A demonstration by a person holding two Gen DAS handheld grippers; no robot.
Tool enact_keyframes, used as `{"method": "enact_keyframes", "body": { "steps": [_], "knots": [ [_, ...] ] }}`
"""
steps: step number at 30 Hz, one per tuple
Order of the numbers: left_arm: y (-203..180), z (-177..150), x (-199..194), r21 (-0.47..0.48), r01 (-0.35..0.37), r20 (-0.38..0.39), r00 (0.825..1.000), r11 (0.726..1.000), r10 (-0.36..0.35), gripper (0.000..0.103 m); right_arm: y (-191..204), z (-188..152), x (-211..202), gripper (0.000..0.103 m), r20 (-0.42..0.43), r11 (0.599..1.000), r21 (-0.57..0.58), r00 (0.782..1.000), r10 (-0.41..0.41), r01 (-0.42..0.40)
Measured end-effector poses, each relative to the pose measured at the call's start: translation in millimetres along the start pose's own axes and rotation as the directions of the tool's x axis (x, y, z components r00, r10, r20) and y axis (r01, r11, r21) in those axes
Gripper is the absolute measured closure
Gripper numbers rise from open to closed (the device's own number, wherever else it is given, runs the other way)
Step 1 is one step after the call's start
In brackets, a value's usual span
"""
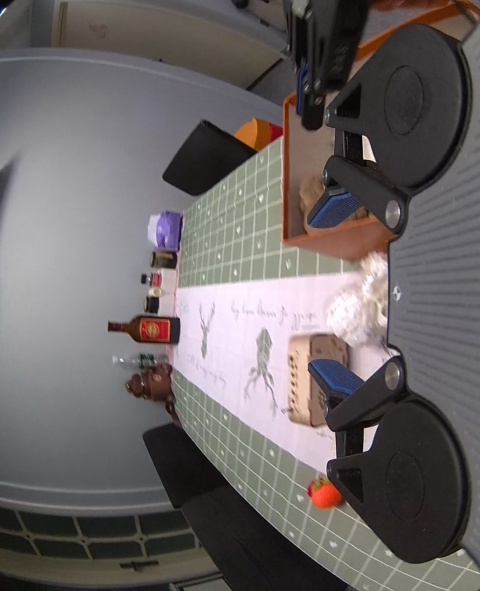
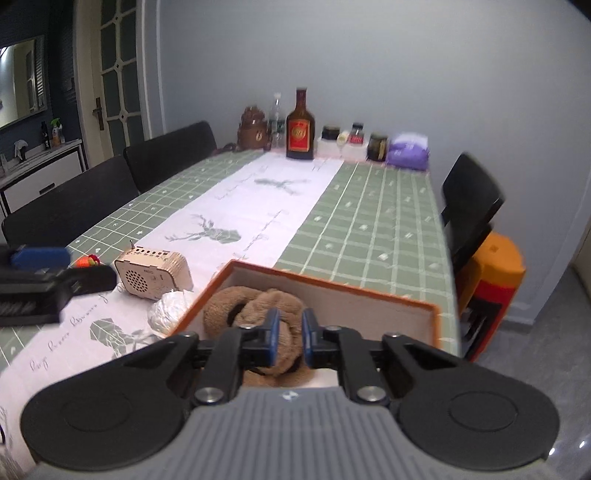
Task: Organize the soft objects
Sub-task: 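Lower the brown bear into the orange box with the left tool and release, then grasp the white ribbon bundle with the right tool while the left tool grasps the orange crochet fruit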
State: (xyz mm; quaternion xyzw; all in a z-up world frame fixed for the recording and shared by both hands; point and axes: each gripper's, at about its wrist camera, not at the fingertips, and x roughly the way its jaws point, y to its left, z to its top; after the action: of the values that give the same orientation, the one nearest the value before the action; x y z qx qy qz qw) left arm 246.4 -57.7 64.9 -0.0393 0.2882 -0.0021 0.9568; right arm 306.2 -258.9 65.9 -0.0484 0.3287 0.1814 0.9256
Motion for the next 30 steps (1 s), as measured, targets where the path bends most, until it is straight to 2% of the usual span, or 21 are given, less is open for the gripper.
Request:
{"method": "enact_keyframes", "body": {
  "steps": [2,7,10,13,16,20,21,22,24,27,29,30],
  "knots": [
    [12,-6,1,-0.020,-0.019,-0.006,1.000,1.000,0.019,0.009,8,6,28,0.099,-0.039,1.000,-0.006,0.999,-0.004,0.003],
    [34,-16,-3,-0.049,-0.071,0.002,0.997,0.996,0.071,0.009,15,5,87,0.100,-0.126,0.997,-0.015,0.989,-0.072,0.071],
    [48,-20,-4,-0.062,-0.078,-0.007,0.997,0.995,0.078,0.009,17,0,105,0.100,-0.162,0.998,-0.032,0.985,-0.065,0.061],
    [65,-24,-4,-0.101,-0.098,-0.026,0.995,0.990,0.096,0.009,31,-9,121,0.100,-0.208,0.983,-0.169,0.972,-0.109,0.074],
    [83,-27,-4,-0.137,-0.107,-0.049,0.994,0.985,0.101,0.009,32,-9,127,0.100,-0.231,0.983,-0.160,0.965,-0.122,0.086],
    [97,-28,-11,-0.104,-0.133,-0.061,0.990,0.986,0.128,0.009,30,-3,115,0.097,-0.209,0.987,-0.112,0.968,-0.141,0.119],
    [99,-28,-13,-0.085,-0.144,-0.055,0.989,0.986,0.140,0.009,29,-1,107,0.090,-0.189,0.987,-0.092,0.970,-0.151,0.135],
    [102,-29,-15,-0.073,-0.159,-0.049,0.987,0.984,0.156,0.009,29,0,98,0.077,-0.172,0.986,-0.067,0.972,-0.160,0.150],
    [110,-30,-18,-0.067,-0.178,-0.046,0.984,0.982,0.175,0.009,33,4,79,0.068,-0.130,0.984,-0.044,0.975,-0.178,0.173],
    [121,-33,-20,-0.073,-0.178,-0.068,0.983,0.981,0.173,0.009,47,7,46,0.067,-0.067,0.975,-0.055,0.974,-0.217,0.214],
    [125,-35,-21,-0.070,-0.173,-0.082,0.983,0.982,0.167,0.009,58,6,22,0.065,-0.030,0.978,-0.036,0.978,-0.205,0.204],
    [128,-37,-23,-0.067,-0.170,-0.083,0.983,0.983,0.164,0.009,65,5,10,0.060,-0.010,0.982,-0.023,0.982,-0.187,0.187]
  ]
}}
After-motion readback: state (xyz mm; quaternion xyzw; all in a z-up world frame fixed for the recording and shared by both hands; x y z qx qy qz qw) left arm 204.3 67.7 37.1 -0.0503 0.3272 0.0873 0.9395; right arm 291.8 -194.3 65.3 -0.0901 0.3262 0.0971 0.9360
